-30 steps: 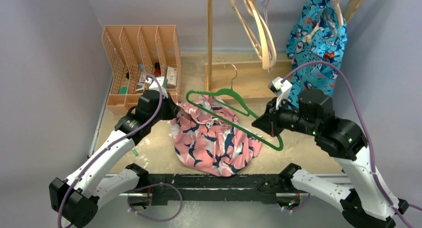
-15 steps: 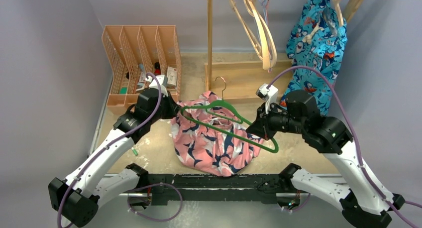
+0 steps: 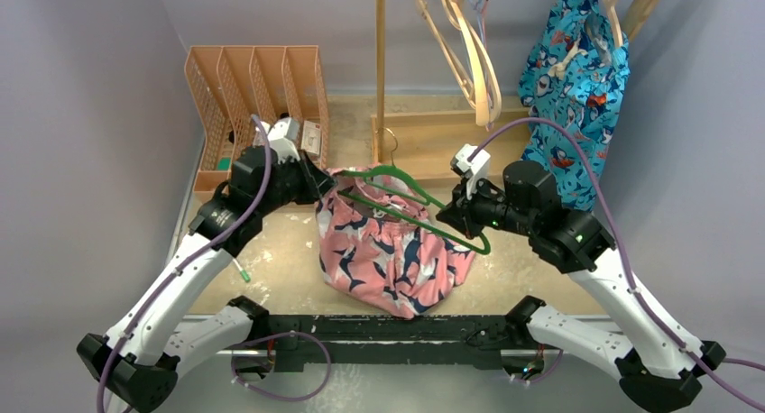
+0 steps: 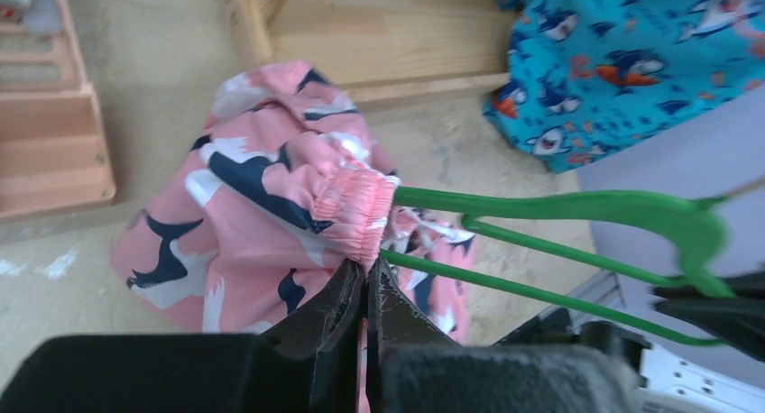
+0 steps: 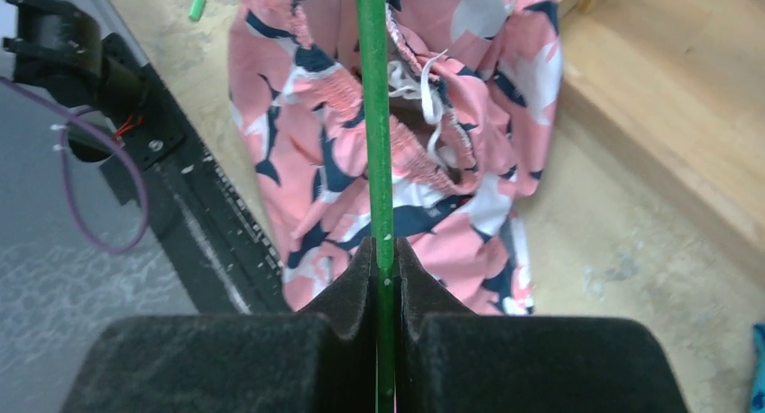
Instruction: Place the shorts on the hanger
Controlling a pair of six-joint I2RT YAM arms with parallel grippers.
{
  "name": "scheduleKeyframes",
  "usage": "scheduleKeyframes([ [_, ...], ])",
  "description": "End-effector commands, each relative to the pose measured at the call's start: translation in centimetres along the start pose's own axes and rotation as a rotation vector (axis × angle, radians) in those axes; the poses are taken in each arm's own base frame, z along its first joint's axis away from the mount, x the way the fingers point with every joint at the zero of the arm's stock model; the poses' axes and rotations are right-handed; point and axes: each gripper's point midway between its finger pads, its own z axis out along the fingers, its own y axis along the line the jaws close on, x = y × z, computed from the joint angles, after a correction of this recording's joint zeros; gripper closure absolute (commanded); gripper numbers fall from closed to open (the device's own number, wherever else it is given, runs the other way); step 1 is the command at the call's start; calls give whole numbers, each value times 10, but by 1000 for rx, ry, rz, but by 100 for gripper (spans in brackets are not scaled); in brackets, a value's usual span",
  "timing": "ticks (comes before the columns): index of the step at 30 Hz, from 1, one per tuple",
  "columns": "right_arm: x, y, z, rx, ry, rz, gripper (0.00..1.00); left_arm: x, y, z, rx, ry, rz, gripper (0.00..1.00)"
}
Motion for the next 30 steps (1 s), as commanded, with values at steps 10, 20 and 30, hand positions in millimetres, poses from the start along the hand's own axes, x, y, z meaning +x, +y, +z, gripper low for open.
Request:
scheduleKeyframes([
  [10,-86,0,9,-14,-525,-127,100,-92,-119,-56,410,-189,17,100],
  [20,-116,26,-54,-84,-958,-249,100,-89,-124,-72,468,-233,144,83],
  [30,-93,27,-54,-101,-1017,-265,100,-123,-87,-115,220,-466,427,58],
])
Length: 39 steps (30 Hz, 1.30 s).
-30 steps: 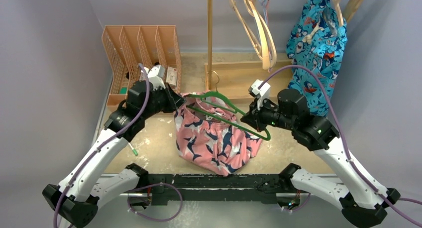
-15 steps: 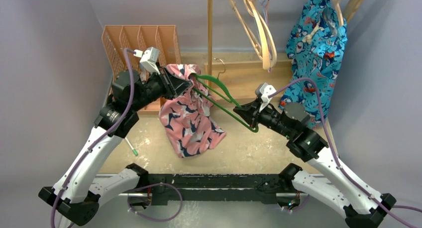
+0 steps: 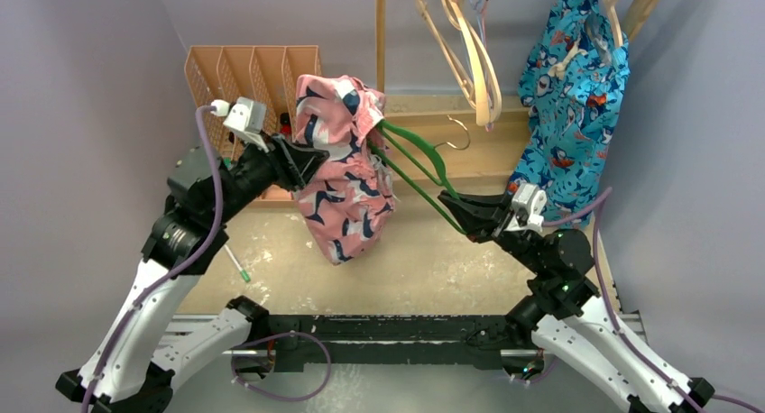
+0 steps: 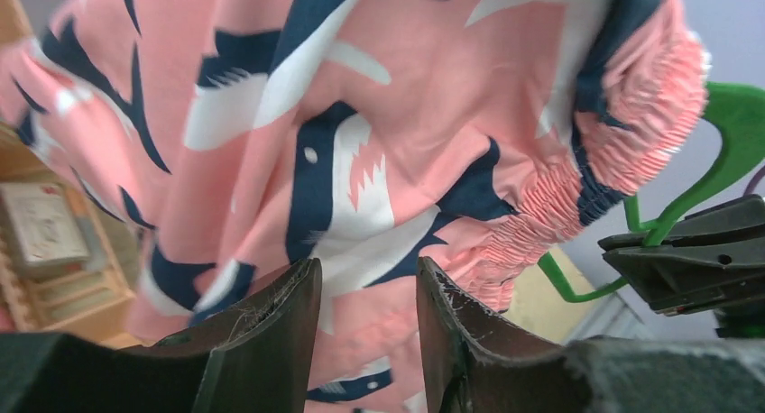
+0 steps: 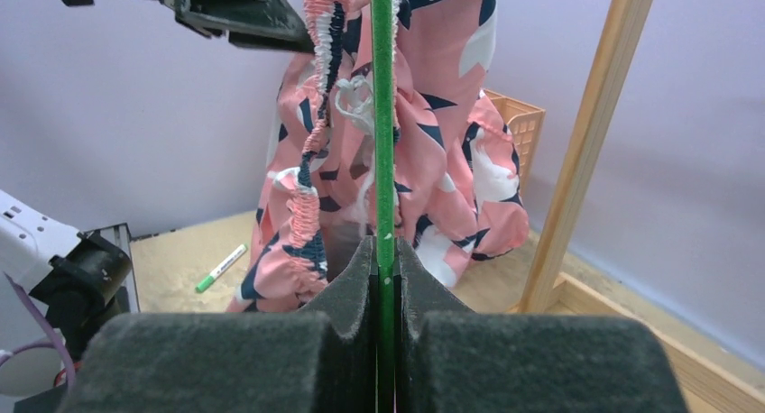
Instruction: Place the shorts on the hanger
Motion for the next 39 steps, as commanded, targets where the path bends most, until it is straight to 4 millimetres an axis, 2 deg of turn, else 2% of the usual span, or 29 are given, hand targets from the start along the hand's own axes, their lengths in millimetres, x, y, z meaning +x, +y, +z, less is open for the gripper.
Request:
scheduleKeyframes([
  [1,-33,7,2,-43,-143,-46,100,-46,-3,-28,-33,-148,227,58],
  [6,-23,9,2,-60,-97,-66,100,-46,-15,-46,55,-116,503,55],
  [11,-3,20,3,-137,-40,-83,100,-60,-19,-67,58,-169,729,51],
  [14,7,26,2,-175,-21,-88,100,-60,-13,-69,43,-132,838,51],
  [19,6,37,2,-246,-37,-92,100,-53,-11,-66,81,-66,996,50],
  [24,13,45,6,-307,-7,-87,100,-46,-19,-58,170,-21,1067,48],
  [28,10,54,8,-373,-29,-103,100,-27,-13,-55,231,108,1114,46],
  [31,8,57,11,-404,-23,-138,100,-13,-11,-55,262,178,1077,42],
  [34,5,52,15,-392,-25,-192,100,-3,-22,-62,345,232,1044,41],
  [37,6,49,20,-386,-24,-223,100,-3,-29,-72,375,247,1038,40],
  [39,10,48,24,-392,-18,-229,100,-10,-32,-78,363,233,1031,40],
])
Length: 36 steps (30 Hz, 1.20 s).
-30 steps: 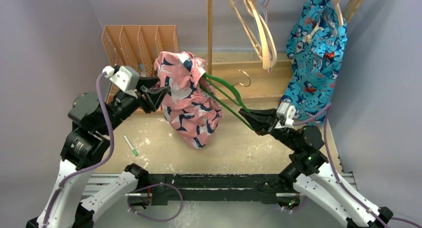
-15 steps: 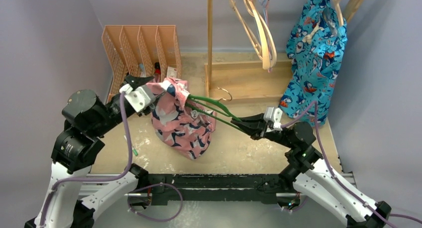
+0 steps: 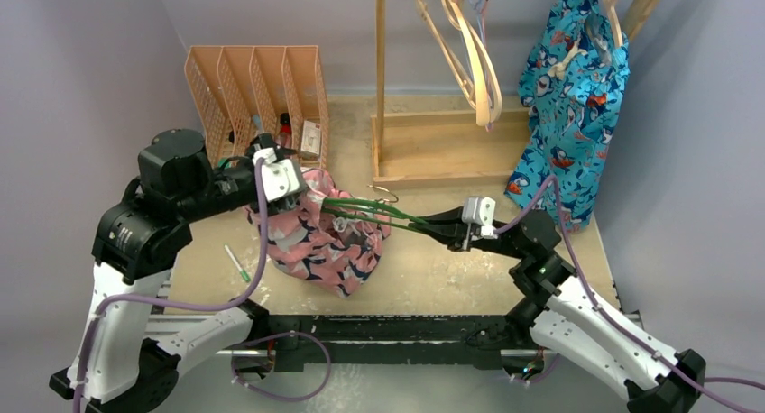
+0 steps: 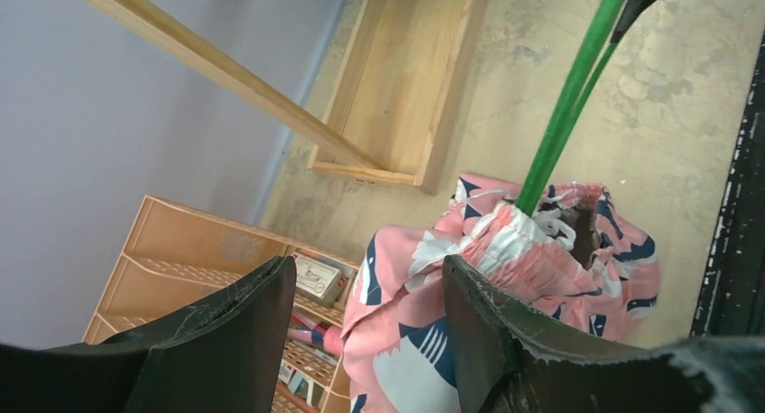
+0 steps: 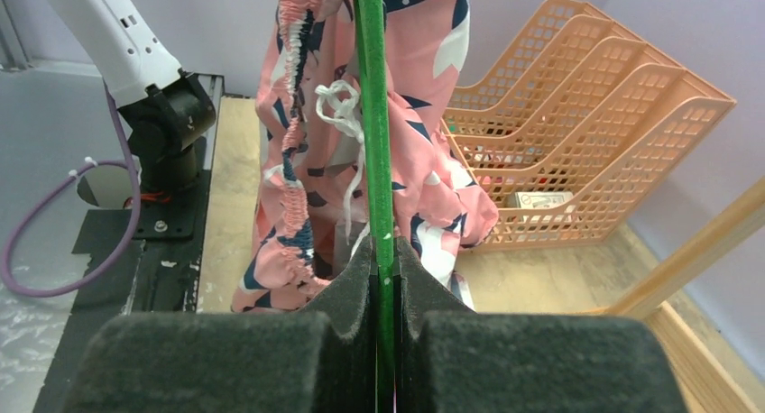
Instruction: Place the shorts on the hanger
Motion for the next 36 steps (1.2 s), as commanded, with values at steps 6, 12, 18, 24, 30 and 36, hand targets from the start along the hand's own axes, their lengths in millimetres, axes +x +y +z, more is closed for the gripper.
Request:
scheduleKeyframes([
  [6,-56,-14,3,49,-199,-165,100,-53,-22,-43,64,-169,-7,38],
  [12,-61,-7,-7,55,-228,-195,100,-26,-24,-40,58,-68,6,39],
  [18,-63,-7,-2,23,-179,-182,100,-7,-15,-30,45,20,19,40],
  [24,-63,-4,7,-48,-138,-222,100,-8,-19,-5,140,-4,39,45],
  [30,-89,-2,6,-59,-202,-278,100,4,-30,3,187,3,34,56],
  [36,-93,-2,17,-118,-187,-296,100,0,-39,8,244,-38,33,69],
])
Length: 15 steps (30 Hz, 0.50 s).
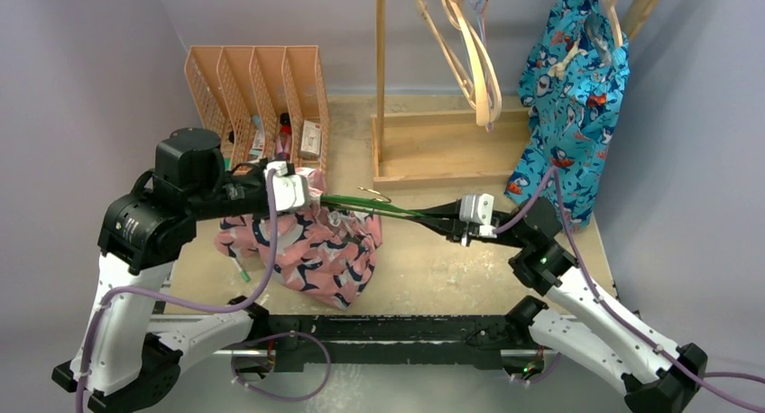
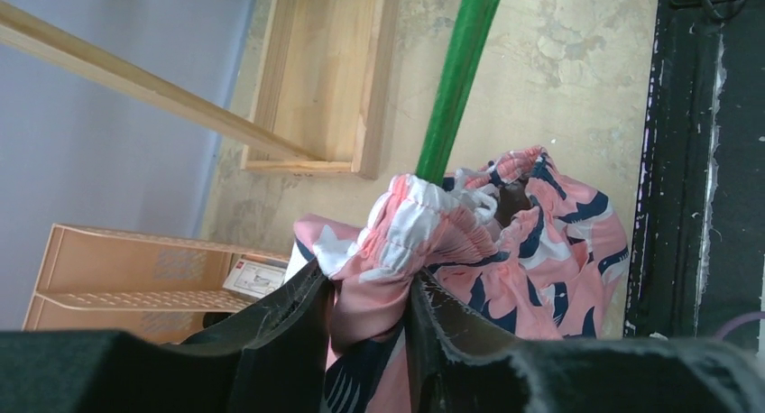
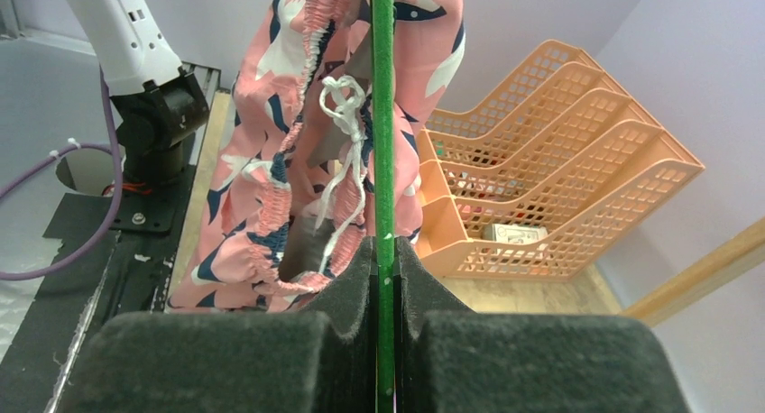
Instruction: Place the shorts on the hanger
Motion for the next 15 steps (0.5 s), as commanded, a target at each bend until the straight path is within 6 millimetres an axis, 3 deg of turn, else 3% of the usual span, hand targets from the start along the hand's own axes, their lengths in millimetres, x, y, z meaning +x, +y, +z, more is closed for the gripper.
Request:
scheduleKeyframes([
  [1,-73,-9,9,-50,-167,-179,100,-15,-7,5,56,-89,56,73],
  [3,-78,-8,11,-71,-175,-191,100,-20,-10,5,67,-124,64,78],
  [6,-83,-11,16,-85,-183,-204,100,-27,-13,9,85,-167,44,76],
  [11,-94,-18,21,-83,-187,-227,100,-21,-18,15,138,-149,32,76],
  [15,-87,-21,24,-78,-170,-224,100,-20,-19,20,156,-150,9,77],
])
